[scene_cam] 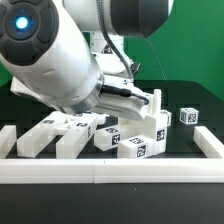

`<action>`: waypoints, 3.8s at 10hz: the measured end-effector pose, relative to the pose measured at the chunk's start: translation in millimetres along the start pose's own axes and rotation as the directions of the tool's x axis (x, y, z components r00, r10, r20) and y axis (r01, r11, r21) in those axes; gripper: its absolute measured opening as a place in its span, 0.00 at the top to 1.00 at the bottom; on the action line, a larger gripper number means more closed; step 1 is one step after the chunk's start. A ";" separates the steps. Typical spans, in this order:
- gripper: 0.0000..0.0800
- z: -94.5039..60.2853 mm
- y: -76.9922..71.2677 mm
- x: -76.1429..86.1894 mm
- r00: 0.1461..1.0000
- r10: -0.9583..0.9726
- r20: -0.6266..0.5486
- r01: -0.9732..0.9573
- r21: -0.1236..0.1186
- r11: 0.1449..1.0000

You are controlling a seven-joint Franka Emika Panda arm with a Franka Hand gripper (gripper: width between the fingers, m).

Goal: Assemble chair

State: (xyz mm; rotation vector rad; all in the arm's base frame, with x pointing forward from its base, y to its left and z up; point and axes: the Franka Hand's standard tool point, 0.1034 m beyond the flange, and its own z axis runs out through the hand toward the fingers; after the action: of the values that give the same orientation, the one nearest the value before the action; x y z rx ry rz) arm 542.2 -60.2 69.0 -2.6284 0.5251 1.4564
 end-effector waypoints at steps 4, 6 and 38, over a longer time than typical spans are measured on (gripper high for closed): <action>0.19 -14.3 8.2 -2.8 0.999 -0.002 -0.044 0.003 0.025 1.000; 0.19 -30.8 3.6 12.6 0.977 -0.044 -0.208 0.047 0.010 0.999; 0.19 -0.4 23.5 53.0 0.569 -0.162 -0.806 0.144 -0.096 0.985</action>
Offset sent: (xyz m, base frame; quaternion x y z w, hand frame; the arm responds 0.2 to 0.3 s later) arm 0.0000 0.0000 0.0000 0.0000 0.0000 0.0000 1.0000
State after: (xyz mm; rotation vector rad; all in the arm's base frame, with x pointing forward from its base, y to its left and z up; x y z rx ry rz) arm 560.3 -95.7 26.9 -3.1373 0.2964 0.0869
